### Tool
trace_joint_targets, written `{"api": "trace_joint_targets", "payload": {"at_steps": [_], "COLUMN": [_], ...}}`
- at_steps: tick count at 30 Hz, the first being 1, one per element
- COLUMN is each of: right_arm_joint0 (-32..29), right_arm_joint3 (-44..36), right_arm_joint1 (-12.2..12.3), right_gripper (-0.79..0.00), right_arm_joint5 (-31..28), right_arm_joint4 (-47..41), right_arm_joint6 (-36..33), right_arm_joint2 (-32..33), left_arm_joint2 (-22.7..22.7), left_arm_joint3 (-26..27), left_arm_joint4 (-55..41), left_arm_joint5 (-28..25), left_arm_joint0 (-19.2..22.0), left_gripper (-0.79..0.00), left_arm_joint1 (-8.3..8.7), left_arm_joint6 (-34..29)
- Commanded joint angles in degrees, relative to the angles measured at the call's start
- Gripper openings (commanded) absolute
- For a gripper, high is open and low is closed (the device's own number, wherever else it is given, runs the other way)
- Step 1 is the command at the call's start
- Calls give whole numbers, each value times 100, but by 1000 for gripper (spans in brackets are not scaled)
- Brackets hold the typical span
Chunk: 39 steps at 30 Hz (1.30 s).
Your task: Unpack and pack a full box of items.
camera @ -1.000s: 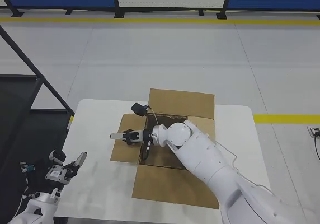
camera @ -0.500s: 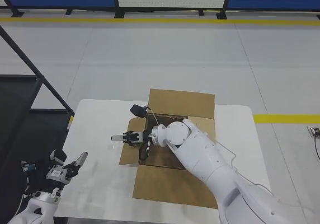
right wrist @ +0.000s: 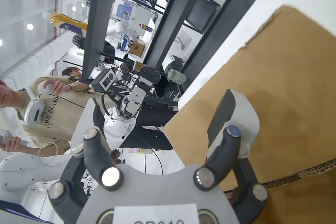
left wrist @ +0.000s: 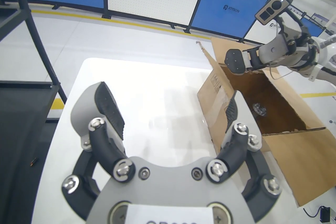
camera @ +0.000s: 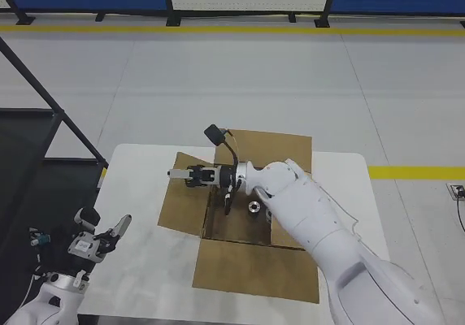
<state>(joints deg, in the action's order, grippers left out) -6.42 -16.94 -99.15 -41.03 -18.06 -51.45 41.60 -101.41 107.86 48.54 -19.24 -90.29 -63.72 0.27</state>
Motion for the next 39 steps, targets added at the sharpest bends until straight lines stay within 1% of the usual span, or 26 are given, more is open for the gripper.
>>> {"api": "trace_joint_targets", "payload": {"at_steps": [1, 4, 5, 6, 7, 8, 9, 11, 12, 13, 14, 15, 18, 20, 22, 23, 24, 25, 26, 39], "right_arm_joint0": [28, 59, 60, 54, 43, 6, -11, -95, -172, -308, -423, -524, -1153, -1711, -2341, -2682, -3131, -3340, -3436, -3436], "right_arm_joint3": [1, 21, 21, 18, 19, 4, 20, 29, -50, -170, -344, -485, -1341, -2118, -3069, -3611, -4333, -4676, -4842, -4842], "right_arm_joint1": [131, 329, 441, 499, 591, 716, 788, 1022, 1137, 1310, 1446, 1540, 2009, 2310, 2579, 2693, 2818, 2868, 2890, 2890], "right_gripper": [0, 0, 0, 0, 0, 0, 0, 0, 0, 0, 0, 0, 0, 0, 0, 0, 0, 0, 0, 0], "right_arm_joint5": [-233, -554, -728, -804, -944, -1131, -1246, -1505, -1582, -1697, -1697, -1697, -1697, -1641, -1304, -1046, -614, -351, -213, -213], "right_arm_joint4": [-107, -188, -225, -242, -267, -282, -305, -341, -346, -385, -394, -457, -436, -346, -211, -118, 43, 134, 187, 187], "right_arm_joint6": [-45, -51, -67, -71, -19, 56, 132, 326, 402, 517, 517, 518, 518, 476, 448, 449, 473, 485, 487, 487], "right_arm_joint2": [179, 408, 530, 591, 693, 823, 906, 1140, 1242, 1412, 1541, 1665, 2259, 2733, 3282, 3556, 3896, 4037, 4099, 4099], "left_arm_joint2": [-46, -88, -57, -31, 46, 189, 275, 624, 824, 1131, 1338, 1496, 2148, 2563, 2954, 3146, 3382, 3480, 3524, 3524], "left_arm_joint3": [269, 626, 750, 792, 847, 885, 886, 830, 742, 623, 514, 442, 85, -163, -390, -498, -622, -678, -702, -702], "left_arm_joint4": [7, -21, -96, -137, -175, -306, -348, -339, -423, -484, -515, -542, -549, -614, -612, -657, -694, -706, -717, -717], "left_arm_joint5": [-80, -260, -387, -461, -556, -653, -690, -769, -784, -827, -809, -820, -690, -597, -494, -440, -417, -396, -383, -383], "left_arm_joint0": [15, 89, 164, 216, 318, 491, 591, 949, 1138, 1404, 1616, 1747, 2352, 2707, 3022, 3159, 3333, 3412, 3448, 3448], "left_gripper": [0, 0, 0, 0, 0, 0, 0, 0, 0, 0, 0, 0, 0, 0, 0, 0, 0, 0, 0, 0], "left_arm_joint1": [6, 20, 28, 34, 46, 55, 58, 63, 57, 47, 37, 29, -27, -81, -141, -175, -214, -232, -240, -240], "left_arm_joint6": [-31, -140, -274, -376, -605, -866, -987, -1337, -1457, -1673, -1824, -1942, -2294, -2402, -2480, -2515, -2615, -2673, -2697, -2697]}}
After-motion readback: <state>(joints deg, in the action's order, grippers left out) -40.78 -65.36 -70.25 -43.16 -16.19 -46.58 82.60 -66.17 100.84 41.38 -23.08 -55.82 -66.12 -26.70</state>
